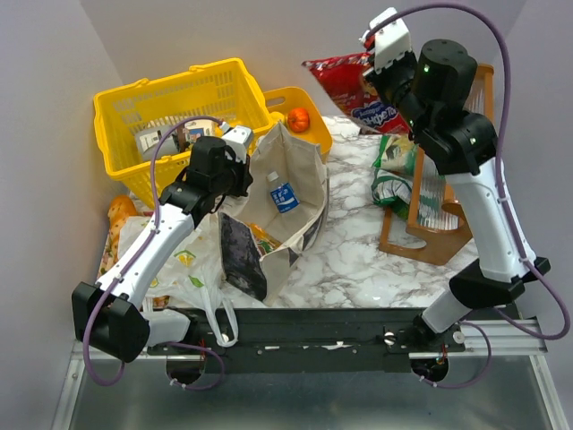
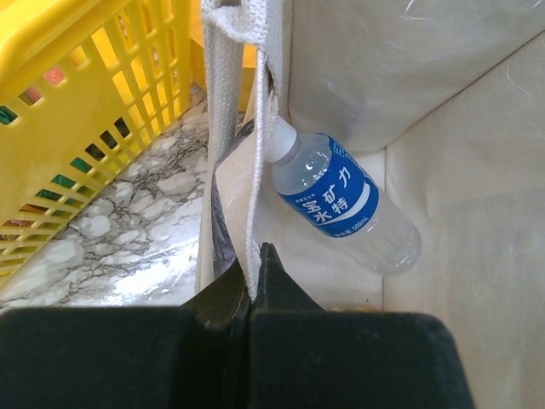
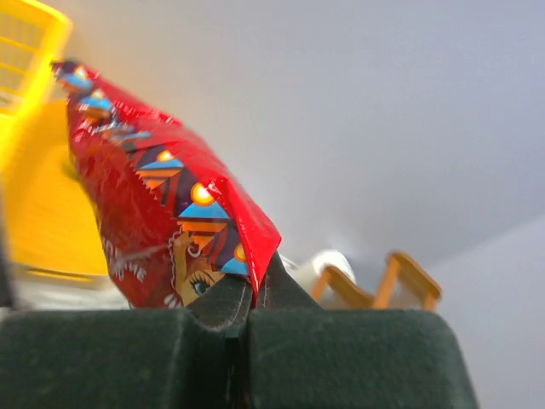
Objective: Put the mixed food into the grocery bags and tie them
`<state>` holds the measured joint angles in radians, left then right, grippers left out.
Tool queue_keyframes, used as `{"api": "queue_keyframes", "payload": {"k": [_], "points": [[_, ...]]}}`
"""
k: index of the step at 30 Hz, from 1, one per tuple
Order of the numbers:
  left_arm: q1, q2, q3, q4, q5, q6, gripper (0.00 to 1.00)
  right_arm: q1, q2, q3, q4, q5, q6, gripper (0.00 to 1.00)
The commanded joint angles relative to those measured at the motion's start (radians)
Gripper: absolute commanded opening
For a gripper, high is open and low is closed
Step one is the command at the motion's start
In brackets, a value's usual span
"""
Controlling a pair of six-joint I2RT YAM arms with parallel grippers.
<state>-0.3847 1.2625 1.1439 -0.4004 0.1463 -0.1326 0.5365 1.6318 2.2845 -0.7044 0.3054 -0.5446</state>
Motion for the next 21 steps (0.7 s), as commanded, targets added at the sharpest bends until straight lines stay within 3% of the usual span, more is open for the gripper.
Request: {"api": "queue_keyframes", "payload": {"k": [1,10,17,21], "points": [[-0.016,0.009,-0.018,-0.011,0.032,-0.015,0.0,0.146,-0.107,-0.025,0.154,-0.07,0.058,0.01],[-0.016,-0.008,-0.024,-0.003,0.012,-0.01,0.0,0.27,-0.175,-0.157,0.284,-0.336,0.32,0.01],[-0.014,-0.017,-0.026,0.002,0.019,-0.015,0.0,0.353,-0.155,-0.246,0.408,-0.263,0.437,0.01],[-0.016,-0.015,-0.023,-0.002,0.029,-0.018,0.0,0.382,-0.119,-0.165,0.428,-0.181,0.408,0.01]]}}
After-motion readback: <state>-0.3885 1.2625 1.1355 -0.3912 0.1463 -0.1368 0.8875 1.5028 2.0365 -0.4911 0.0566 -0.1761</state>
